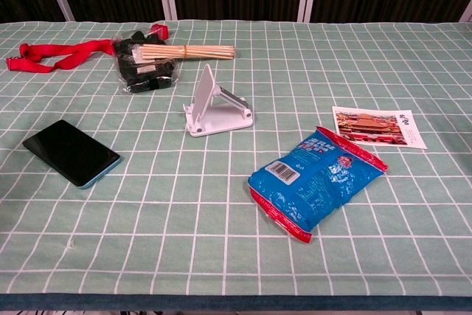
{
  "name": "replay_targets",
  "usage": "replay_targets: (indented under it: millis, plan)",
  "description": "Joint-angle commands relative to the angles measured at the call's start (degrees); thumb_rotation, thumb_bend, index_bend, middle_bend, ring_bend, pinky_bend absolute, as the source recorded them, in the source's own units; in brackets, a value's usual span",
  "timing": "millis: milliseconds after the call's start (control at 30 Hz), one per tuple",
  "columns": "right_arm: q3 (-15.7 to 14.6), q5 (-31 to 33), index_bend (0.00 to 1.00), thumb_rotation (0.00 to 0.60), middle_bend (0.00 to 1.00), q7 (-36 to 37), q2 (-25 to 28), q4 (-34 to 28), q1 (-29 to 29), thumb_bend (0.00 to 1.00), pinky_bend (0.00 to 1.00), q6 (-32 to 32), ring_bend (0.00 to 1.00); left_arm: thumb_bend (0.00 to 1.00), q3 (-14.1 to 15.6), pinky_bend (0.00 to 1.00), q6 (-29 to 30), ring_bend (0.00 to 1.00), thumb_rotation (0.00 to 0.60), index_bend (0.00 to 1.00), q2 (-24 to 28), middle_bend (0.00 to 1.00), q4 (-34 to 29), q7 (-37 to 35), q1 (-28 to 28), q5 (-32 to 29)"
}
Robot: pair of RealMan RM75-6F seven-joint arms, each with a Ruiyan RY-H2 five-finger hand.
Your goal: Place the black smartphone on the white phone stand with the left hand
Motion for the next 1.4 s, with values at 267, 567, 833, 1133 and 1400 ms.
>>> replay_targets:
  millis: [267, 567, 833, 1133, 1400]
  plan:
    - [0.1, 0.3, 0.00, 0.600, 0.00, 0.2, 0.1, 0.0, -0.1, 0.10, 0.15, 0.0, 0.00, 0.07, 0.0, 0.00, -0.2, 0.00, 0.600, 0.00, -0.1, 0.00, 0.0, 0.2, -0.1, 0.0]
    - [0.3, 0.9, 0.00, 0.600, 0.00, 0.0, -0.1, -0.1, 0.2, 0.10, 0.15, -0.6, 0.00, 0.07, 0.2, 0.00, -1.1, 0.00, 0.600, 0.00, 0.0, 0.00, 0.0, 0.9, -0.4, -0.4]
    - [0.7, 2.2, 0.00, 0.600, 0.00, 0.5, -0.1, -0.3, 0.5, 0.10, 0.15, -1.7, 0.00, 0.11, 0.1, 0.00, -3.7, 0.00, 0.600, 0.00, 0.8, 0.00, -0.2, 5.4, -2.6, 0.0]
    - [0.9, 3.0, 0.00, 0.600, 0.00, 0.9, 0.0, -0.8, 0.8, 0.10, 0.15, -2.5, 0.00, 0.13, -1.9, 0.00, -16.9, 0.00, 0.600, 0.00, 3.2, 0.00, -2.3, 15.3, -11.1, -6.1]
    - [1.0, 3.3, 0.00, 0.600, 0.00, 1.5, 0.0, -1.0, 0.9, 0.10, 0.15, -2.8, 0.00, 0.15, -2.4, 0.00, -26.6, 0.00, 0.600, 0.06, 2.5, 0.08, -2.1, 23.7, -18.3, -14.3]
